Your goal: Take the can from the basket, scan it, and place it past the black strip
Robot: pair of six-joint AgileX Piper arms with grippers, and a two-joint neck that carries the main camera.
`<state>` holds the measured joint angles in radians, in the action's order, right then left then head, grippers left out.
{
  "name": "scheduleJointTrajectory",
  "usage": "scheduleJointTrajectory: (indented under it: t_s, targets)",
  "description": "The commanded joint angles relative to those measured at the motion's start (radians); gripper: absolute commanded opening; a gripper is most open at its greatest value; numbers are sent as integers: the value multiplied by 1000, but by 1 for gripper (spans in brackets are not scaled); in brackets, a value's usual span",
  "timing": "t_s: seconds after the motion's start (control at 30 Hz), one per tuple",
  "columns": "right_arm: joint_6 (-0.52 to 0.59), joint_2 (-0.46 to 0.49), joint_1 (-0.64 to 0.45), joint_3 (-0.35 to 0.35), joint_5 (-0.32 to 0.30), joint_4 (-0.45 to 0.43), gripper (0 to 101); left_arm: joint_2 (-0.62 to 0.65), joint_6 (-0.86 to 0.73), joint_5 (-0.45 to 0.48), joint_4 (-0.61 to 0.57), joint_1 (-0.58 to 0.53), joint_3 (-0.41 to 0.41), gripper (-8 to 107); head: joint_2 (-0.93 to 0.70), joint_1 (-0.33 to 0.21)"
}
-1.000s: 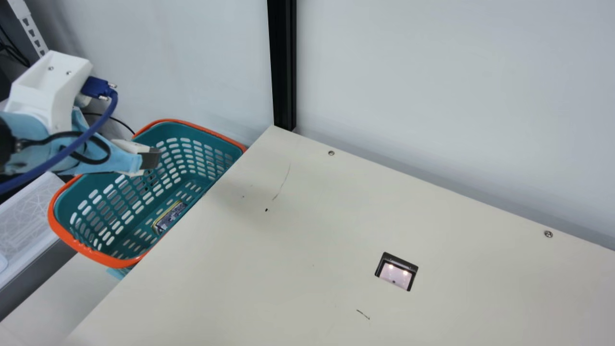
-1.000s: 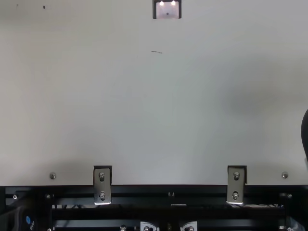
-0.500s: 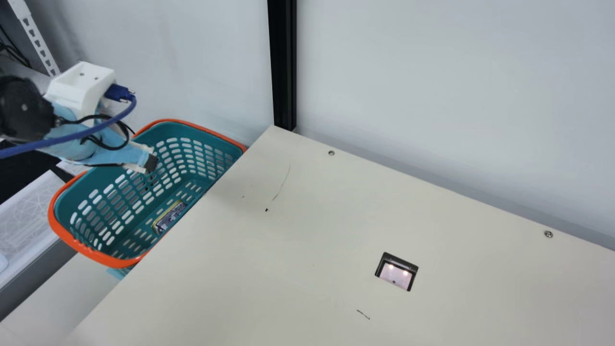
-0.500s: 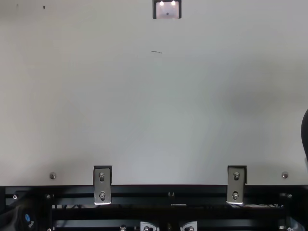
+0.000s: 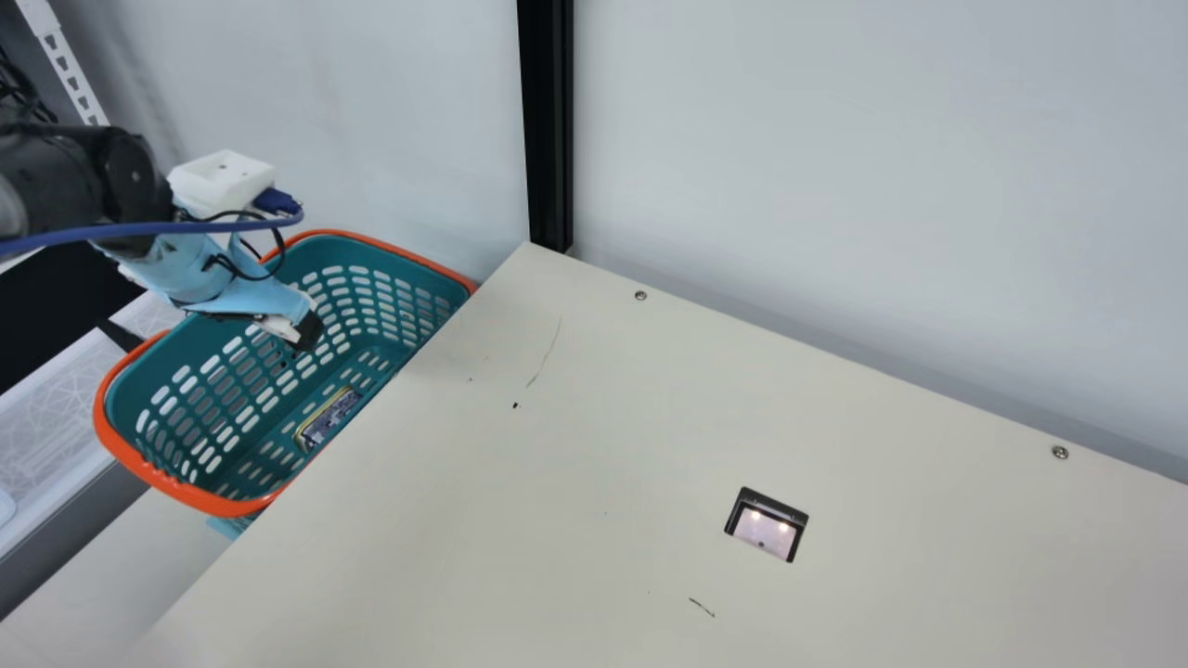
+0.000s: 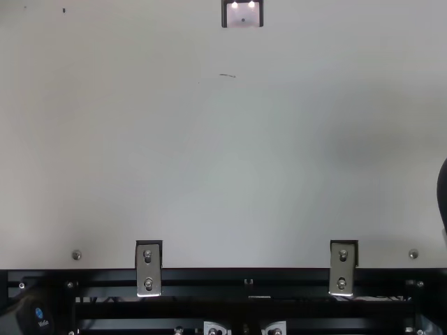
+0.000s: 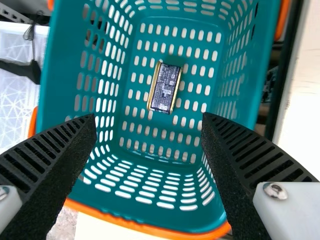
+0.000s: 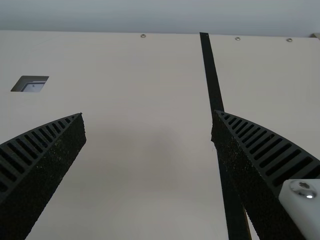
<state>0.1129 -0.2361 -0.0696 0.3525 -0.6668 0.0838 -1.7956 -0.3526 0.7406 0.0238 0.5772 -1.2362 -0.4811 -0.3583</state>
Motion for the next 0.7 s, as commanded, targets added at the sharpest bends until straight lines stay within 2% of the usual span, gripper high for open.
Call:
scheduleJointTrajectory:
  t_s: [0.0, 0.67]
  targets:
    - [0, 0, 0, 0, 0, 0, 101, -61, -28, -4, -5, 4, -20, 90, -18, -29]
    - [0, 0, 0, 0, 0, 0, 101, -411, -159, -104, -52, 3, -153, 90, -18, -29]
